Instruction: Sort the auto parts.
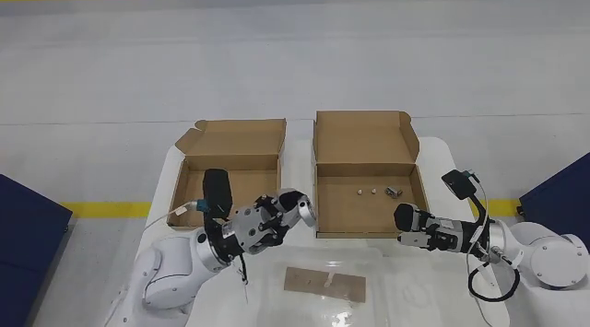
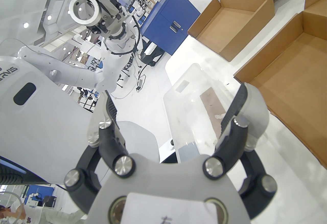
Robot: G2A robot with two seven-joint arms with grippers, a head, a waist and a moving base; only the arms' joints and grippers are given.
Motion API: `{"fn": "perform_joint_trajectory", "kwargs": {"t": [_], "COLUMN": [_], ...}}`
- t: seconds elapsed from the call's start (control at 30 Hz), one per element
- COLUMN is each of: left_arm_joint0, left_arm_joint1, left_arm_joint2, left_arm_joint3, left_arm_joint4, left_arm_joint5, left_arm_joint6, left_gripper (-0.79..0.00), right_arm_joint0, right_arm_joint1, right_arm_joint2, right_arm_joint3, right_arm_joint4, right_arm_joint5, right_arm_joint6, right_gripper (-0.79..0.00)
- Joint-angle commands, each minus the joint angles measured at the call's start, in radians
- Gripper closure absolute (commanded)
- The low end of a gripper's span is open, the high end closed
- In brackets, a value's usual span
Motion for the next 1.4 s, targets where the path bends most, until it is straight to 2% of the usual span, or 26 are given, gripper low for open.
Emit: {"fn": "perform_joint_trajectory", "kwargs": {"t": [0.0,0.2,0.23,0.3,0.43,0.63,0.97,1.07,1.37], "left_arm_joint0": [0.000,0.001,0.002,0.003,0.025,0.029,0.025,-0.002,-0.156], "left_arm_joint1": [0.000,0.000,0.002,0.005,0.016,0.030,0.032,0.033,0.025], "left_arm_joint2": [0.000,-0.001,-0.010,-0.023,-0.051,-0.087,-0.084,-0.075,-0.006], "left_arm_joint3": [0.000,0.002,0.008,-0.008,-0.020,-0.016,-0.020,-0.019,0.067], "left_arm_joint4": [0.000,0.008,0.042,0.061,0.090,0.083,0.092,0.112,0.171], "left_arm_joint5": [-0.001,0.015,0.062,0.100,0.196,0.265,0.287,0.361,0.725], "left_arm_joint6": [0.001,-0.005,-0.044,-0.073,-0.220,-0.386,-0.410,-0.466,-0.756], "left_gripper": [0.000,0.000,0.000,0.000,0.000,0.000,0.000,0.000,0.000], "right_arm_joint0": [0.000,0.000,0.000,0.000,0.000,0.000,0.000,0.000,0.000], "right_arm_joint1": [0.000,0.000,0.000,0.000,0.000,0.000,0.000,0.000,0.000], "right_arm_joint2": [0.000,0.000,0.000,0.000,0.000,0.000,0.000,0.000,0.000], "right_arm_joint3": [0.000,0.000,0.000,0.000,0.000,0.000,0.000,0.000,0.000], "right_arm_joint4": [0.000,0.000,0.000,0.000,0.000,0.000,0.000,0.000,0.000], "right_arm_joint5": [0.000,0.000,0.000,0.000,0.000,0.000,0.000,0.000,0.000], "right_arm_joint6": [0.000,0.000,0.000,0.000,0.000,0.000,0.000,0.000,0.000], "right_gripper": [-0.785,-0.785,-0.785,-0.785,-0.785,-0.785,-0.785,-0.785,-0.785]}}
